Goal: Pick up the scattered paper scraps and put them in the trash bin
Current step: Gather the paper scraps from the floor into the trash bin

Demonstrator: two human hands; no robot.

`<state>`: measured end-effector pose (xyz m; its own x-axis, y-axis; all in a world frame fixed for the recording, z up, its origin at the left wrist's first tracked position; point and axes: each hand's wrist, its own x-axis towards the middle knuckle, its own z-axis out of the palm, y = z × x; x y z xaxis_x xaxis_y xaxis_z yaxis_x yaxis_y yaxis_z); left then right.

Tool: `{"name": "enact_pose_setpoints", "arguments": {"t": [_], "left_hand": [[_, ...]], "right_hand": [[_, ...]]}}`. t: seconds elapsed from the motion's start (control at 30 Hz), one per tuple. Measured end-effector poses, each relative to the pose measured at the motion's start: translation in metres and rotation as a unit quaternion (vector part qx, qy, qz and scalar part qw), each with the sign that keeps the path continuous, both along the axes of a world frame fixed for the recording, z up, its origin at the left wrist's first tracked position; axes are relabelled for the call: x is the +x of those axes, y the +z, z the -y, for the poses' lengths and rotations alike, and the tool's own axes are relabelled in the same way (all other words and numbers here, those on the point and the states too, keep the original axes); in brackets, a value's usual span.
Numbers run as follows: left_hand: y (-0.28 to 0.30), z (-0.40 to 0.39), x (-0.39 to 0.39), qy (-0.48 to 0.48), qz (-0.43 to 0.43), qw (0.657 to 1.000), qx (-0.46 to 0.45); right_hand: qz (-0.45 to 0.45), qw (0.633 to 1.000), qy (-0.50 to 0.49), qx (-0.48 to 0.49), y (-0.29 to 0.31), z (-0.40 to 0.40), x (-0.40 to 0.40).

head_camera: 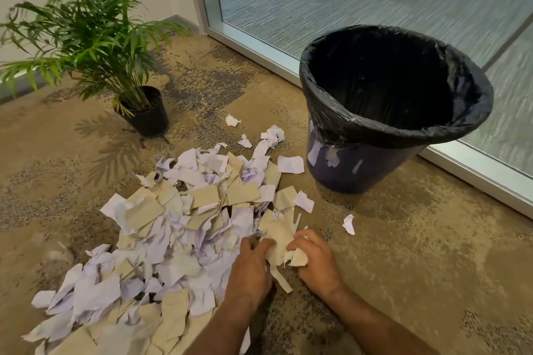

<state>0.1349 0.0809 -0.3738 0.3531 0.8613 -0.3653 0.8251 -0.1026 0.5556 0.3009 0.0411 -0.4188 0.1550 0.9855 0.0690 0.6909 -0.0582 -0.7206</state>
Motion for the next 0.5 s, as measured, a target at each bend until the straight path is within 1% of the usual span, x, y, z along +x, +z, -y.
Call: {"name": "enact_pose_setpoints", "arguments": {"t": [0.07,0.2,0.37,0.5], "left_hand": [[0.0,-0.006,0.006,0.012,0.019,1.0,-0.01],[0.005,-0.015,0.013,0.043,0.021,0.998,-0.044],[0.006,-0.011,0.013,0.086,0.021,0.995,-0.043],[0.002,-0.013,0.015,0.112,0.037,0.992,-0.045]], "right_hand": [[-0.027,0.999,-0.008,-0.027,0.005,-0.005,-0.001],[-0.034,0.995,-0.035,-0.087,0.012,-0.012,-0.001],[-0.076,0.991,-0.083,-0.078,0.02,-0.002,0.001],[-0.128,0.97,-0.2,-0.058,0.023,0.004,0.024]]}}
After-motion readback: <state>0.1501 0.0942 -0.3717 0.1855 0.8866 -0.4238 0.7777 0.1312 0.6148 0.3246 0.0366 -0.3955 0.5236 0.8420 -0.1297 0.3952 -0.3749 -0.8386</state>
